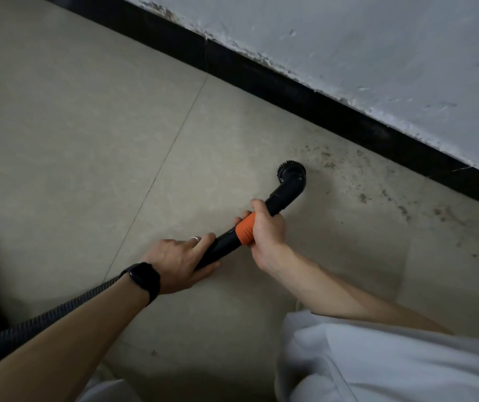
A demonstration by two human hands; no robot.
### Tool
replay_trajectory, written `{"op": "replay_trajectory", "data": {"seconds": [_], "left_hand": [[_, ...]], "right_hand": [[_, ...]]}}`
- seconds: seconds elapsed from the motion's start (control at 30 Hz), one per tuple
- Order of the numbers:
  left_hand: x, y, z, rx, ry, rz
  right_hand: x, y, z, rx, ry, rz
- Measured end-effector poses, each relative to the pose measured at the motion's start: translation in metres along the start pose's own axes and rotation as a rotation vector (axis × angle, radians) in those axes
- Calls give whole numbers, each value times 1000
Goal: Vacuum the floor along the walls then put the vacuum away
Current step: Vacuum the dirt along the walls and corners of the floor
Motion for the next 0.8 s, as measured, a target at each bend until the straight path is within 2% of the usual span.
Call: {"op": "replay_trajectory", "data": {"seconds": [0.8], "left_hand": [[2, -13, 33, 64, -56, -70]], "right_hand": [[-12, -28, 26, 40, -33, 25]]}}
Point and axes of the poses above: each hand's wrist, its own z-axis towards the middle knuckle, its own x-axis out of the back of the hand, y = z × x, the point moved 4 cm from there along z, towards the middle knuckle, and after that the axes turned 7 degrees about -x, right-handed, at the moved point
